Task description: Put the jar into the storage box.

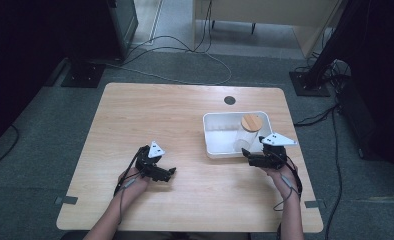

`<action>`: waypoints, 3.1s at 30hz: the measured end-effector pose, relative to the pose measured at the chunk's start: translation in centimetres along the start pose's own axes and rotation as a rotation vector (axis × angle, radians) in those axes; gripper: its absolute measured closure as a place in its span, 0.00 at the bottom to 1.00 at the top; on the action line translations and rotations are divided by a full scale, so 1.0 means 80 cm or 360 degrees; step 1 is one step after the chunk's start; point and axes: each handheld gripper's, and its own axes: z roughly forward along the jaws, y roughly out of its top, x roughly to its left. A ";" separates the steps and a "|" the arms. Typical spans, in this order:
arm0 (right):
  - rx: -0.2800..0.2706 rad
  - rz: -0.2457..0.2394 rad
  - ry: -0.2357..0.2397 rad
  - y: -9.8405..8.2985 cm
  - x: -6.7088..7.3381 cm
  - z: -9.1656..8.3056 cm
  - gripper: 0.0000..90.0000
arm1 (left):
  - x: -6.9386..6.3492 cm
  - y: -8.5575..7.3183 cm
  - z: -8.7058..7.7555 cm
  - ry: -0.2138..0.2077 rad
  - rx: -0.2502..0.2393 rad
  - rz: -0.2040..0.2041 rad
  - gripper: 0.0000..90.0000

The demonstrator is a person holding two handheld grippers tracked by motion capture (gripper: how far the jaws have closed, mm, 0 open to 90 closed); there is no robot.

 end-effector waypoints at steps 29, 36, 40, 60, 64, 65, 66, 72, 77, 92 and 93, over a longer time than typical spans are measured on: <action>0.0110 -0.0059 0.0008 -0.012 -0.016 -0.025 0.18 | 0.000 0.000 0.000 0.0000 0.0000 0.0000 0.00; 0.0142 -0.0026 -0.0004 -0.021 -0.027 -0.034 0.18 | 0.000 0.000 0.000 0.0000 -0.0001 0.0000 0.00; 0.0148 -0.0004 -0.0009 -0.027 -0.032 -0.035 0.18 | 0.000 0.000 0.000 0.0000 0.0000 0.0000 0.00; 0.0221 0.0034 -0.0005 -0.051 -0.046 -0.019 0.18 | 0.000 0.000 0.000 0.0000 0.0000 0.0000 0.00; 0.0234 0.0037 0.0002 -0.054 -0.046 -0.015 0.18 | 0.000 0.000 0.000 0.0000 0.0000 0.0000 0.00; 0.0244 0.0034 0.0005 -0.055 -0.046 -0.013 0.18 | 0.000 0.000 0.000 0.0000 0.0000 0.0001 0.00; 0.0244 0.0034 0.0005 -0.055 -0.046 -0.013 0.18 | 0.000 0.000 0.000 0.0000 0.0000 0.0001 0.00; 0.0255 0.0013 -0.0005 -0.061 -0.045 -0.004 0.18 | 0.000 0.000 0.000 0.0000 0.0000 0.0000 0.00; 0.0262 0.0018 0.0007 -0.069 -0.047 0.005 0.18 | 0.000 0.000 0.000 0.0000 0.0000 0.0001 0.00; 0.0208 0.0024 0.0040 -0.082 -0.050 0.021 0.17 | 0.000 0.000 0.000 0.0000 0.0000 0.0001 0.00; 0.0208 0.0024 0.0040 -0.082 -0.050 0.021 0.17 | 0.000 0.000 0.000 0.0000 0.0000 0.0001 0.00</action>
